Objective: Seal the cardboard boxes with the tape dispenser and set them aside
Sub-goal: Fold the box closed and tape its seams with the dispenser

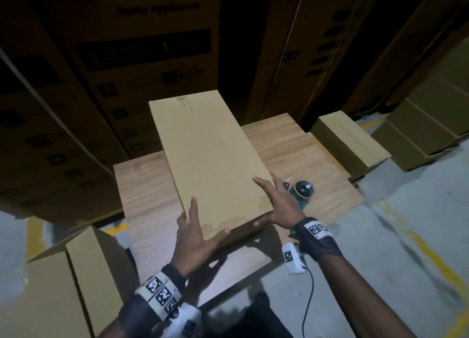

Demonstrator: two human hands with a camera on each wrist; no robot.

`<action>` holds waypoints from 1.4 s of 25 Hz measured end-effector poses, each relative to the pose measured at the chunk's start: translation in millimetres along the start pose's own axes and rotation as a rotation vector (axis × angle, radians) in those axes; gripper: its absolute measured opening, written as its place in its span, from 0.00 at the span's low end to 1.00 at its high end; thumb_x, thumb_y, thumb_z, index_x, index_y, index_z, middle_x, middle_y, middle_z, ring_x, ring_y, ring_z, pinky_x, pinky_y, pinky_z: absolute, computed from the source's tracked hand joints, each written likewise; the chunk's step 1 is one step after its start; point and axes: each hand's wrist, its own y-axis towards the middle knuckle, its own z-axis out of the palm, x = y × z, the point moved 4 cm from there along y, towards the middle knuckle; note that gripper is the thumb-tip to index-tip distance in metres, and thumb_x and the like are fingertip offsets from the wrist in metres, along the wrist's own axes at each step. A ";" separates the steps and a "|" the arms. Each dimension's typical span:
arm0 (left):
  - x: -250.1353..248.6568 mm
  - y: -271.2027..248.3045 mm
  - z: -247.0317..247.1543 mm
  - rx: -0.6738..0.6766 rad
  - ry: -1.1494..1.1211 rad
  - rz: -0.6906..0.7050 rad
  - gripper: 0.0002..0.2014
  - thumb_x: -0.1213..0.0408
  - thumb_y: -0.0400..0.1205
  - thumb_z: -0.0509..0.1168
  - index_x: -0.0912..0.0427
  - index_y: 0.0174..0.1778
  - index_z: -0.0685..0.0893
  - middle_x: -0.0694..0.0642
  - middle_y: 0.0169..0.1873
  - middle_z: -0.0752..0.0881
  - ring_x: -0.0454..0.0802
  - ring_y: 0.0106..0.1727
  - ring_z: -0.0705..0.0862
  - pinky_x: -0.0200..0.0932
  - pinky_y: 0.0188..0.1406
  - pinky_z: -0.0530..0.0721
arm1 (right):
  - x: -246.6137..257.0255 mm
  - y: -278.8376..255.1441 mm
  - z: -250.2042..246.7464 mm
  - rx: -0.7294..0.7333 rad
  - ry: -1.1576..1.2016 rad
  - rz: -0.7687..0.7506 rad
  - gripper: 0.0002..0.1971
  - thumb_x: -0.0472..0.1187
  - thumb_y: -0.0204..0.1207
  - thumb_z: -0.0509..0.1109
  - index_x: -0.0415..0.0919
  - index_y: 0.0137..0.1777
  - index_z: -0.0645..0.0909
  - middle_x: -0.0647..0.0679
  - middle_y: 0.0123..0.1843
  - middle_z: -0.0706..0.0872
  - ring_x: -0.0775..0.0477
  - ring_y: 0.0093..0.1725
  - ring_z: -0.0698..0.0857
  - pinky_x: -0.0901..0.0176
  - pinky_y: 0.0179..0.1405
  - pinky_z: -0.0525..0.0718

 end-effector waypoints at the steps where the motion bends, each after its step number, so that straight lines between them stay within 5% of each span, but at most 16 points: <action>1: -3.5 0.5 1.4 0.012 0.107 0.020 0.60 0.28 0.72 0.73 0.43 0.90 0.43 0.57 0.77 0.63 0.60 0.78 0.73 0.53 0.75 0.77 | -8.3 6.4 -8.9 0.018 -0.010 -0.023 0.68 0.53 0.48 0.94 0.77 0.83 0.53 0.55 0.91 0.45 0.38 0.87 0.62 0.34 0.80 0.73; 4: -27.1 5.7 -9.8 0.083 0.549 0.115 0.48 0.20 0.68 0.68 0.41 0.78 0.61 0.47 0.66 0.78 0.50 0.59 0.81 0.50 0.53 0.84 | -51.1 11.5 -28.0 -0.017 0.024 -0.036 0.70 0.53 0.49 0.94 0.75 0.85 0.49 0.61 0.91 0.48 0.44 0.87 0.59 0.31 0.79 0.71; 7: -46.2 18.3 -27.9 0.060 0.952 0.344 0.52 0.11 0.59 0.60 0.39 0.75 0.71 0.47 0.55 0.80 0.46 0.49 0.74 0.46 0.46 0.77 | -123.4 -0.2 -28.5 -0.125 0.287 0.177 0.65 0.47 0.56 0.93 0.66 0.87 0.51 0.53 0.89 0.60 0.48 0.83 0.66 0.37 0.78 0.72; 9: -48.3 30.2 -30.1 0.035 1.135 0.506 0.57 0.09 0.59 0.56 0.43 0.78 0.77 0.52 0.57 0.81 0.50 0.49 0.75 0.50 0.46 0.78 | -177.7 -6.9 -12.7 -0.093 0.354 0.394 0.55 0.47 0.63 0.90 0.55 0.85 0.60 0.45 0.84 0.72 0.45 0.77 0.75 0.46 0.73 0.77; 11: -50.6 45.1 -19.4 0.091 1.221 0.583 0.59 0.10 0.62 0.52 0.43 0.85 0.70 0.60 0.75 0.78 0.61 0.65 0.77 0.62 0.57 0.83 | -217.9 -8.4 10.0 0.042 0.366 0.613 0.46 0.51 0.68 0.87 0.46 0.81 0.65 0.43 0.80 0.78 0.42 0.71 0.81 0.52 0.66 0.81; 15: -63.4 76.7 25.5 0.206 1.165 0.521 0.59 0.09 0.63 0.48 0.35 0.90 0.53 0.56 0.91 0.53 0.64 0.89 0.56 0.76 0.81 0.61 | -237.3 15.5 40.9 0.131 0.604 0.739 0.36 0.51 0.73 0.83 0.47 0.73 0.67 0.40 0.68 0.83 0.46 0.50 0.87 0.56 0.38 0.86; 18: -72.1 84.6 51.5 0.174 1.092 0.459 0.62 0.09 0.59 0.53 0.31 0.89 0.48 0.50 0.91 0.48 0.57 0.91 0.48 0.72 0.85 0.53 | -239.2 32.8 56.8 0.003 0.899 0.795 0.32 0.41 0.76 0.81 0.51 0.70 0.63 0.37 0.66 0.82 0.37 0.54 0.88 0.40 0.52 0.91; 20: -80.0 88.3 63.2 0.123 1.088 0.446 0.62 0.09 0.58 0.54 0.31 0.89 0.49 0.49 0.91 0.50 0.56 0.90 0.51 0.69 0.85 0.55 | -243.1 38.9 48.5 -0.103 1.001 0.786 0.29 0.37 0.79 0.73 0.56 0.71 0.62 0.37 0.62 0.83 0.38 0.51 0.88 0.38 0.55 0.91; 23: -85.9 86.0 74.3 0.052 1.057 0.409 0.62 0.08 0.57 0.55 0.30 0.89 0.53 0.49 0.90 0.56 0.57 0.88 0.61 0.68 0.82 0.61 | -253.3 34.1 16.6 -0.278 1.014 0.787 0.25 0.38 0.76 0.68 0.54 0.72 0.68 0.37 0.51 0.87 0.38 0.41 0.87 0.42 0.42 0.91; 26: -94.7 72.8 90.3 -0.005 1.027 0.356 0.61 0.08 0.57 0.55 0.34 0.86 0.65 0.55 0.86 0.69 0.64 0.80 0.74 0.68 0.70 0.71 | -261.5 19.8 -23.2 -0.430 0.994 0.818 0.19 0.40 0.78 0.68 0.55 0.66 0.71 0.35 0.50 0.87 0.38 0.39 0.87 0.41 0.34 0.92; 28: -104.2 61.9 107.1 -0.045 1.006 0.305 0.62 0.07 0.56 0.53 0.41 0.82 0.74 0.60 0.79 0.77 0.66 0.71 0.80 0.65 0.61 0.73 | -262.5 15.8 -54.9 -0.519 1.004 0.782 0.24 0.37 0.82 0.68 0.54 0.75 0.69 0.40 0.47 0.84 0.44 0.37 0.84 0.49 0.29 0.86; 30: -117.3 55.4 130.2 -0.062 0.963 0.252 0.63 0.06 0.55 0.53 0.48 0.77 0.81 0.62 0.71 0.81 0.64 0.63 0.81 0.63 0.56 0.74 | -267.5 21.8 -81.5 -0.571 0.999 0.691 0.29 0.37 0.82 0.70 0.55 0.80 0.67 0.44 0.50 0.83 0.48 0.39 0.83 0.54 0.30 0.81; 33: -139.7 54.0 172.2 -0.044 0.917 0.246 0.62 0.06 0.55 0.52 0.52 0.72 0.84 0.61 0.66 0.82 0.62 0.62 0.79 0.64 0.56 0.76 | -260.5 35.0 -113.1 -0.572 1.022 0.549 0.29 0.43 0.75 0.75 0.66 0.72 0.69 0.54 0.57 0.84 0.41 0.54 0.87 0.38 0.50 0.90; 35: -154.4 55.9 201.1 0.022 0.925 0.304 0.60 0.08 0.58 0.54 0.52 0.73 0.82 0.62 0.68 0.81 0.61 0.65 0.78 0.65 0.58 0.77 | -241.7 40.4 -135.3 -0.562 1.005 0.447 0.28 0.41 0.77 0.74 0.66 0.71 0.68 0.56 0.57 0.82 0.43 0.58 0.86 0.37 0.58 0.88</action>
